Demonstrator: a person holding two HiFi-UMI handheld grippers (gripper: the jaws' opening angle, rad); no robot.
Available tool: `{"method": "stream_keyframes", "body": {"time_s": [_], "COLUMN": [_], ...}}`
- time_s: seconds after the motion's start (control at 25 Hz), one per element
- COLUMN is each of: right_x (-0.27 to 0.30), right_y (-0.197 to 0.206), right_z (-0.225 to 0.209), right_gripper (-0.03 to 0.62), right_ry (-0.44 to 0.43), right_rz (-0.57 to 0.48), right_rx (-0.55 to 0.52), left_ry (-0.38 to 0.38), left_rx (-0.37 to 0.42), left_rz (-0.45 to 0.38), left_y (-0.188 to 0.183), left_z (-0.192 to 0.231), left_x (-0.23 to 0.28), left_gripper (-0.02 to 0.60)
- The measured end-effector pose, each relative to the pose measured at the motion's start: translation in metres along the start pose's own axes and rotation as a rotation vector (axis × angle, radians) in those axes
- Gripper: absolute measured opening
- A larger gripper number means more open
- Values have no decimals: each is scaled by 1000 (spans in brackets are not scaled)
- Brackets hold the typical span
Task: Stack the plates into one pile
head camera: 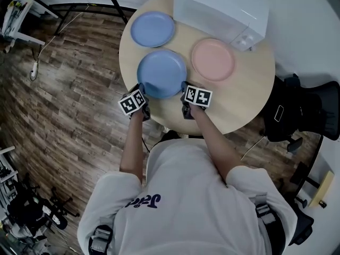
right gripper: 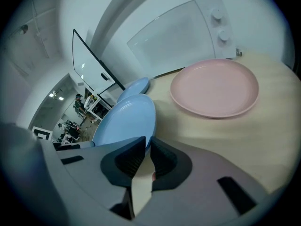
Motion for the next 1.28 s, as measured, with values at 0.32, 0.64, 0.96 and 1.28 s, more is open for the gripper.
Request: {"method": "stream_keyframes", "body": {"time_s": [0.32,0.64,0.96,1.28], "right_x": [-53,-87,-101,-87], "right_y": [-25,-62,-97,-111], "right_z": [-15,-73,-140,-195], "right_gripper": [40,40,40,40], "right_ry": [5,93,260,286], "right_rz": [-137,-248,-293,-245], "right_rx": [16,63,44,-1], "left_ry": [72,203,292,293], "left_rx": [8,56,157,234], "left_rz": [-39,-23,58,119], "left_y": [-6,-7,14,48], "left_z": [-51,-131,-211,-248], "left_x": [-30,2,52,93], "left_gripper": [51,49,49,51]}}
Point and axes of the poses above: the fingertips, and each gripper's own axes: x forward along the fingers, z to its left, y out of its underside, the point moved 8 cm from there along -x, backward along the fingers, and after that the axes turned 15 degrees about -z, right-handed, at the moved point
